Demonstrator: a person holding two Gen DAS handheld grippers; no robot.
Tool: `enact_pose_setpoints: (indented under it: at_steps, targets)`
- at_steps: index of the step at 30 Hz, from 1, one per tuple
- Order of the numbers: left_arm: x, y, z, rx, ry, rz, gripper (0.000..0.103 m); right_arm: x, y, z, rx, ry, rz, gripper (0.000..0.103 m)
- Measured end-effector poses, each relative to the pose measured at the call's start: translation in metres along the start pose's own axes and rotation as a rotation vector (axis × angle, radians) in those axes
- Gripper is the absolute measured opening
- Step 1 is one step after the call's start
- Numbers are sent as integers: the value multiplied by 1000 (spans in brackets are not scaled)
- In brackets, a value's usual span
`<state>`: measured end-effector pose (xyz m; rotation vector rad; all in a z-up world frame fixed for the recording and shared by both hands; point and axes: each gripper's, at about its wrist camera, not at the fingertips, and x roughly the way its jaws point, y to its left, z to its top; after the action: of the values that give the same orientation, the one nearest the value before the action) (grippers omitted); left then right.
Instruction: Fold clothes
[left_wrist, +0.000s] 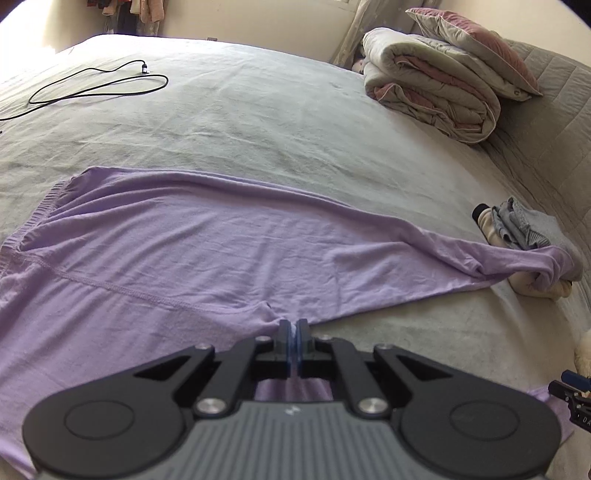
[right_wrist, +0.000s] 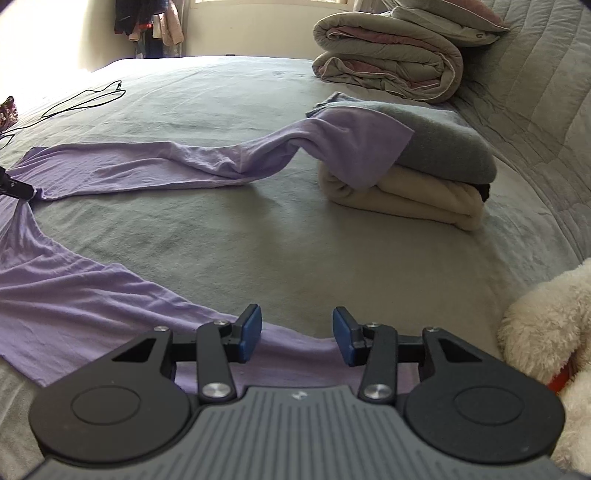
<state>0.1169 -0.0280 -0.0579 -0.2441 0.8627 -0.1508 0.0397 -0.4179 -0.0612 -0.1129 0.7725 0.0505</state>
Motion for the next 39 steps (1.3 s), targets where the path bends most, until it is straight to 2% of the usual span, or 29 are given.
enact_pose_setpoints:
  at_steps: [5,10,12,14,17,23,25,28,33,34,35,37,38,39]
  targets:
    - [2,3,-5,-68,-21,-11,2,-2,-34,-11,103,24,-53,45]
    - [3,11,-8,-145,-31,-28,2,6,-31,-22,93,48,-25,44]
    - [2,12,-10,-169,-41,-36,2,8,-25,-22,77,44,-17,19]
    - [-1,12,-11,-178,-61,-40,2,9,-20,-20,80,44,-19,4]
    - [-5,12,-12,-189,-88,-43,2,1,-18,-17,86,16,-55,3]
    - [-3,12,-15,-210,-108,-24,2,-19,-29,-13,145,-51,-131,3]
    - [-2,12,-16,-223,-127,-12,2,-17,-32,-13,155,-45,-161,3]
    - [2,12,-19,-238,-149,5,2,-8,-35,-16,176,-16,-159,3]
    - [14,5,-27,-199,-107,25,4,6,-35,-23,182,27,-141,7]
    - [12,5,-29,-199,-107,26,9,5,-35,-23,180,25,-140,8]
    - [8,4,-32,-193,-108,13,13,3,-35,-23,178,22,-139,15]
    - [-2,2,-38,-168,-114,-18,32,-1,-35,-24,179,19,-151,24]
    - [-8,0,-42,-136,-120,-26,33,-3,-35,-24,184,17,-152,34]
    - [-14,-3,-47,-99,-125,-34,34,-5,-36,-25,192,15,-152,39]
